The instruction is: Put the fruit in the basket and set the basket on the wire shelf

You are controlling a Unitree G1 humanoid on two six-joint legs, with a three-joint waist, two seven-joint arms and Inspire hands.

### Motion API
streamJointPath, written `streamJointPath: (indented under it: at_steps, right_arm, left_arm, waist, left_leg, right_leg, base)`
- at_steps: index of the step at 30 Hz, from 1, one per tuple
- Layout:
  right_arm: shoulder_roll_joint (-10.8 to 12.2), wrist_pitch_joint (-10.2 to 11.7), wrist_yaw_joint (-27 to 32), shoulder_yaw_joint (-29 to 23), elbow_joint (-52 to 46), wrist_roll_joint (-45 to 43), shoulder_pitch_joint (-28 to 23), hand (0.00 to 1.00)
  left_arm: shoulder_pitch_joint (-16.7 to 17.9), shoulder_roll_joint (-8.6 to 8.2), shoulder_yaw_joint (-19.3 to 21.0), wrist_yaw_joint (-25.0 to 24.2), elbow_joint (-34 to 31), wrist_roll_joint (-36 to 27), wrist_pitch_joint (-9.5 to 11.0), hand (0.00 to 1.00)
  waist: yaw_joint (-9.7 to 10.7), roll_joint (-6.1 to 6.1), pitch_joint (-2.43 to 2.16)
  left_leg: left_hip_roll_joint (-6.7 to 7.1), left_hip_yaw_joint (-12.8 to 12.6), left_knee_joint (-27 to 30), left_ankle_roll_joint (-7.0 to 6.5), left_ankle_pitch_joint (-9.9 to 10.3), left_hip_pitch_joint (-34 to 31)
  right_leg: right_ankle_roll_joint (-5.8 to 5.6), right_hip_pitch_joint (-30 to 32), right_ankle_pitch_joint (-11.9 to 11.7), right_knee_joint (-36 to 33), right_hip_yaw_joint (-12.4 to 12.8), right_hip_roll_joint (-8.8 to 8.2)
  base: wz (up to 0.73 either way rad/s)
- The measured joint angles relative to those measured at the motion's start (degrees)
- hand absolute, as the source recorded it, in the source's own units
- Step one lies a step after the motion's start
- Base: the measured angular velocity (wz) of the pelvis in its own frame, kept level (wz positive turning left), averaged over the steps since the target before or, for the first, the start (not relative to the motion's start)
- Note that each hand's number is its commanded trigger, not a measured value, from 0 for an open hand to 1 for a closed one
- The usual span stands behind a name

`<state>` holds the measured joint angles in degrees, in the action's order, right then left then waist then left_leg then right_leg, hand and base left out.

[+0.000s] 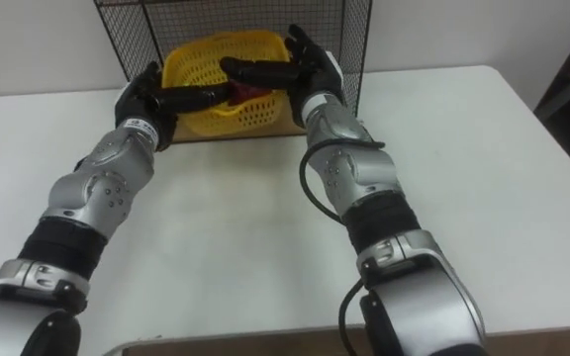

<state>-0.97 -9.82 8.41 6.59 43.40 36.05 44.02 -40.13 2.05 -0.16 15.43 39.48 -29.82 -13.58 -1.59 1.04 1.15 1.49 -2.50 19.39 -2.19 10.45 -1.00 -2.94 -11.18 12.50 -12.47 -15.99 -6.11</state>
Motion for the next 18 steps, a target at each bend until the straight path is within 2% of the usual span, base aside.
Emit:
streamJointPath:
  at_steps: [7, 10, 13, 16, 18]
  right_arm:
    - [0.2, -0.3, -1.1, -0.4, 5.1, 0.0, 0.1, 0.00]
    - [0.2, -1.2, -1.2, -1.2, 6.4, 0.1, 0.1, 0.00]
    - [0.2, -1.3, -1.2, -1.1, 7.5, 0.4, 0.1, 0.00]
    - [-0.2, -1.3, -1.6, -1.1, 8.4, 3.6, 0.1, 0.00]
    - [-0.4, -1.3, -1.6, -1.1, 8.8, 5.0, 0.0, 0.00]
  left_arm:
    - [-0.4, 0.01, 0.0, -1.2, 4.4, 0.0, -0.2, 0.00]
    - [-0.4, -0.07, -0.1, -1.6, 5.9, -1.0, -0.3, 0.00]
    - [-0.4, -0.12, -0.1, -2.3, 7.5, -1.1, -0.3, 0.00]
    - [-0.4, -0.12, -0.2, -2.5, 8.3, -1.2, -0.3, 0.00]
    - [-0.4, -0.10, -0.2, -2.6, 8.7, -1.3, -0.3, 0.00]
  waist:
    - [0.6, 0.46, -0.09]
    - [0.8, 0.83, -0.15]
    - [1.4, 1.39, -0.18]
    - [2.4, 1.95, -0.45]
    - [2.9, 1.95, -0.45]
  left_leg:
    - [0.29, 0.9, 0.0, -0.21, -0.2, -0.2]
    - [0.48, 0.9, 0.0, -0.25, -0.4, 0.3]
    - [0.71, 0.9, -0.3, -0.31, -0.4, 1.2]
    - [1.09, 0.9, -1.0, -0.57, -0.6, 1.8]
    - [1.13, 0.8, -1.2, -0.61, -0.7, 2.3]
  right_leg:
    - [-0.06, -0.5, 0.0, 0.0, -1.3, -0.11]
    - [-0.07, -1.0, 0.0, 0.0, -1.4, -0.23]
    - [-0.15, -1.6, 0.0, 0.0, -1.4, -0.46]
    - [-0.33, -2.0, 0.0, 0.0, -1.4, -0.84]
    - [-0.36, -2.4, 0.0, 0.0, -1.4, -0.89]
  base:
    - [0.10]
    - [0.02]
    - [-0.01]
    - [-0.01]
    - [0.00]
